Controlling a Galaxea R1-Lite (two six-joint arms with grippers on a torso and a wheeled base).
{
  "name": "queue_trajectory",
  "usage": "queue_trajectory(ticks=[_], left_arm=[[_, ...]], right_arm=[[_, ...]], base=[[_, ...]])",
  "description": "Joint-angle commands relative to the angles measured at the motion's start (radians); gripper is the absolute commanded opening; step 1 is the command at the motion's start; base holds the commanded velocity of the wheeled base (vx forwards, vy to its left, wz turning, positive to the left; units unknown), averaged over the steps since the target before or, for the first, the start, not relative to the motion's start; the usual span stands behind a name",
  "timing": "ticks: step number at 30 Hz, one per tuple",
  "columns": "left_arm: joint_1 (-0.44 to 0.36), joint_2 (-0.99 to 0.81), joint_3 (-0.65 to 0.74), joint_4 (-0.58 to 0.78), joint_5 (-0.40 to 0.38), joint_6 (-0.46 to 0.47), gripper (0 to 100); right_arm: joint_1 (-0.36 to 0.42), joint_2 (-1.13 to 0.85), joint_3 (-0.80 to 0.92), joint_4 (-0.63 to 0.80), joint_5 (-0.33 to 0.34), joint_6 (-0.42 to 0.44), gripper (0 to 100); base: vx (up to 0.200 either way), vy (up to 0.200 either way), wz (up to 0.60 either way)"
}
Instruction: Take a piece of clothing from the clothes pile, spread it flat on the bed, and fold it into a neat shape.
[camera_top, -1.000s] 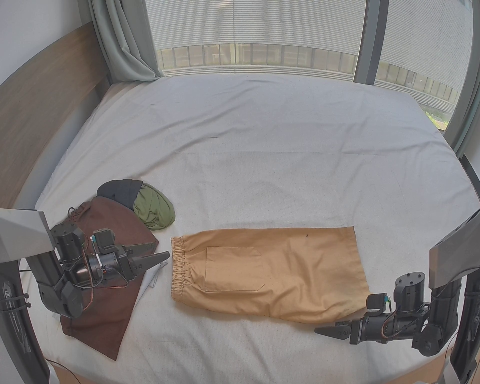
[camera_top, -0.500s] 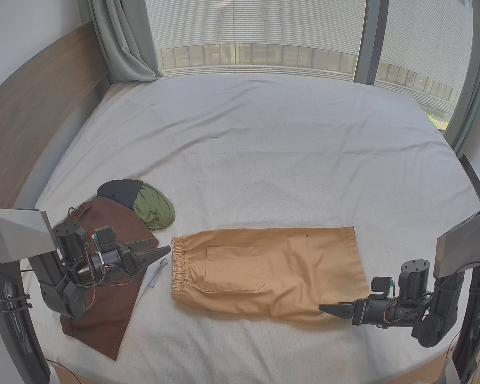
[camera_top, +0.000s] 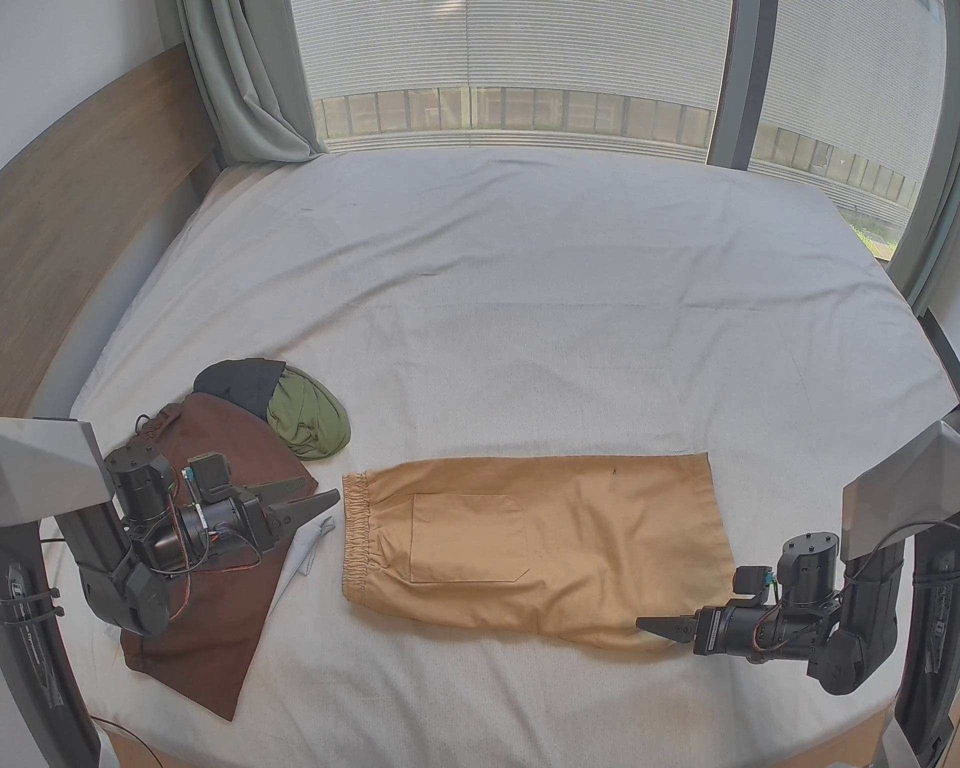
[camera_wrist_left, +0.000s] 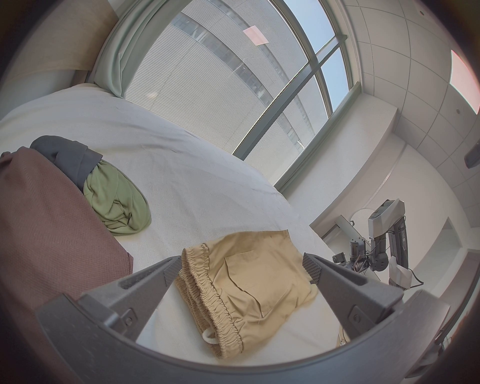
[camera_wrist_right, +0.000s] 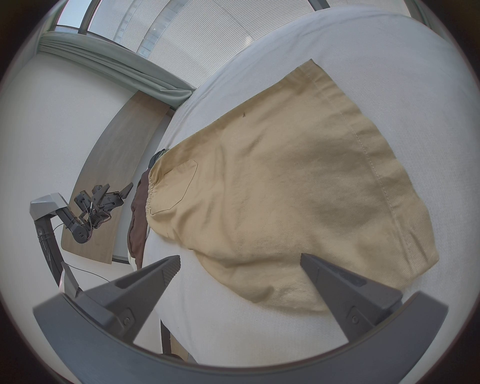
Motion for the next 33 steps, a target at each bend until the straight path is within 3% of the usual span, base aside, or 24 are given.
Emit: queue_trajectory(ticks=[1, 10, 18, 33], left_arm=[[-0.002, -0.002, 0.010, 0.000, -0.001, -0.003, 100], [0.003, 0.007, 0.028, 0.001, -0.001, -0.045, 100], [-0.002, 0.041, 0.038, 0.001, -0.001, -0.095, 100], [-0.004, 0.167, -0.001, 0.001, 0.004, -0.093, 100]], right_arm=[[0.003, -0.020, 0.000, 0.000, 0.000, 0.001, 100], [-0.001, -0.161, 0.000, 0.003, 0.003, 0.006, 100], [0.003, -0.158, 0.000, 0.002, 0.003, 0.006, 100], [0.006, -0.150, 0.000, 0.002, 0.003, 0.006, 100]], base=[[0.000, 0.000, 0.00], [0.000, 0.000, 0.00], [0.000, 0.000, 0.00], [0.000, 0.000, 0.00]])
